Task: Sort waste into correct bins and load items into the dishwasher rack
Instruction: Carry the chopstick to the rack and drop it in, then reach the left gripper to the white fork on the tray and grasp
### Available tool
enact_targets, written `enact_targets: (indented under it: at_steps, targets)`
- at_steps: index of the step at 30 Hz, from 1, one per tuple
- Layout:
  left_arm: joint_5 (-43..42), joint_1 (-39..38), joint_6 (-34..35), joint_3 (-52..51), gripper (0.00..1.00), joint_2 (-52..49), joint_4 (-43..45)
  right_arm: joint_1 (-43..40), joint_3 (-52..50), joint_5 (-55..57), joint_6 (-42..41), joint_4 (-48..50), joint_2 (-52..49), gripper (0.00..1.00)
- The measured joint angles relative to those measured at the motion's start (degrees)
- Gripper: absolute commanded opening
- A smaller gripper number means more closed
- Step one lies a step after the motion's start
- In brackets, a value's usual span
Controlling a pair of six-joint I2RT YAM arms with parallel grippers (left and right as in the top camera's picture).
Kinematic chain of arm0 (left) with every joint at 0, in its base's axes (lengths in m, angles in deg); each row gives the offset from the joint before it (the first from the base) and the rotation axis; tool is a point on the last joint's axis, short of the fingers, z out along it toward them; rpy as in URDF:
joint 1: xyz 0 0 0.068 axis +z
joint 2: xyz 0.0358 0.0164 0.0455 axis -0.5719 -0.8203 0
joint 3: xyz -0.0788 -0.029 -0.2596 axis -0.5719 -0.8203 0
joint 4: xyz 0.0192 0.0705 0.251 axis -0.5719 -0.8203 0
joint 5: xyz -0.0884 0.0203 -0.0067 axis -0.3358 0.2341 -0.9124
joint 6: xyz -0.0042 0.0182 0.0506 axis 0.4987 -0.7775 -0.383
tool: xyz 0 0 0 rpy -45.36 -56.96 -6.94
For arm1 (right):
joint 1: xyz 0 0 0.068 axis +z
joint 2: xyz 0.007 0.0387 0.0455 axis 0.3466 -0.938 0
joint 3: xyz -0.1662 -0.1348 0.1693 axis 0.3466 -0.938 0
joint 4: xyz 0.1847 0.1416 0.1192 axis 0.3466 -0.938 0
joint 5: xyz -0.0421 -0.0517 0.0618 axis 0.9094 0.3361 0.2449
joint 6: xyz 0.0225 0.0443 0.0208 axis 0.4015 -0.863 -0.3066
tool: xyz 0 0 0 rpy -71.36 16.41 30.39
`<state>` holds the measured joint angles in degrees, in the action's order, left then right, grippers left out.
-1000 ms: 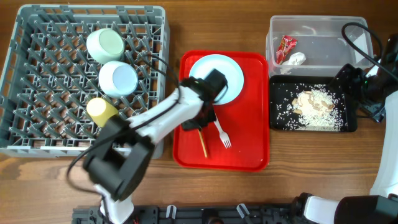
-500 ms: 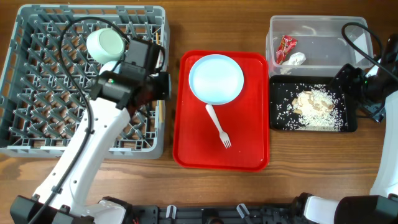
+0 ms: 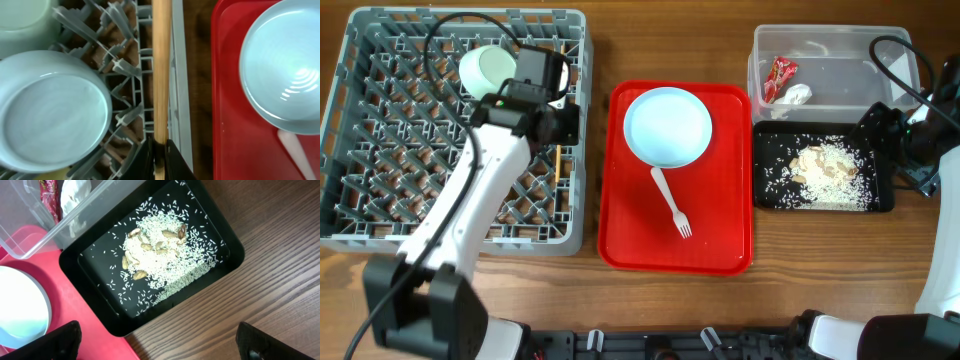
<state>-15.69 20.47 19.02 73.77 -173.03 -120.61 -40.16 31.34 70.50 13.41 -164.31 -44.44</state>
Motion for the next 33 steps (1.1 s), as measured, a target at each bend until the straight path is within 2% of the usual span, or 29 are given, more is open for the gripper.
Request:
enact_targets:
  at_steps: [1, 3, 4, 5, 6, 10, 11, 12, 18, 20, 22, 26, 28, 33]
  targets:
    - [0.0, 0.0, -0.1, 0.0, 0.12, -1.7, 0.6, 0.0, 0.0, 0.0, 0.0, 0.0, 0.0, 1.00]
    - [0.0, 0.1, -0.1, 0.0, 0.32, -3.4, 1.1, 0.0, 0.0, 0.0, 0.0, 0.0, 0.0, 1.00]
    - [0.0, 0.2, -0.5, 0.0, 0.33, -3.8, 1.4, 0.0, 0.0, 0.0, 0.0, 0.0, 0.0, 1.00]
    - [0.0, 0.2, -0.5, 0.0, 0.43, -4.1, 1.7, 0.0, 0.0, 0.0, 0.0, 0.0, 0.0, 1.00]
    - [0.1, 0.3, -0.5, 0.0, 0.47, -4.1, 1.9, 0.0, 0.0, 0.0, 0.0, 0.0, 0.0, 1.00]
    - [0.2, 0.3, -0.7, 0.0, 0.52, -4.1, 2.1, 0.0, 0.0, 0.0, 0.0, 0.0, 0.0, 0.99]
    - [0.2, 0.3, -0.8, 0.0, 0.58, -4.1, 2.1, 0.0, 0.0, 0.0, 0.0, 0.0, 0.0, 1.00]
    - [0.2, 0.3, -0.7, 0.0, 0.60, -4.1, 2.1, 0.0, 0.0, 0.0, 0.0, 0.0, 0.0, 1.00]
    - [-1.1, 0.2, 0.4, 0.0, 0.59, -0.5, 2.0, 0.0, 0.0, 0.0, 0.0, 0.0, 0.0, 1.00]
    - [-6.7, -0.3, 1.7, 0.0, 0.54, 1.6, 2.2, 0.0, 0.0, 0.0, 0.0, 0.0, 0.0, 1.00]
    - [-11.5, -1.9, 4.4, 0.0, 0.54, 2.3, 2.5, 0.0, 0.0, 0.0, 0.0, 0.0, 0.0, 1.00]
    - [-16.3, -8.3, 14.9, 0.0, 0.56, 1.8, 2.5, 0.0, 0.0, 0.0, 0.0, 0.0, 0.0, 1.00]
    - [-15.5, -13.6, 21.6, 0.0, 0.56, -0.7, 2.5, 0.0, 0.0, 0.0, 0.0, 0.0, 0.0, 1.00]
    - [-10.6, -23.6, 32.7, 0.0, 0.56, -10.1, 2.5, 0.0, 0.0, 0.0, 0.0, 0.0, 0.0, 1.00]
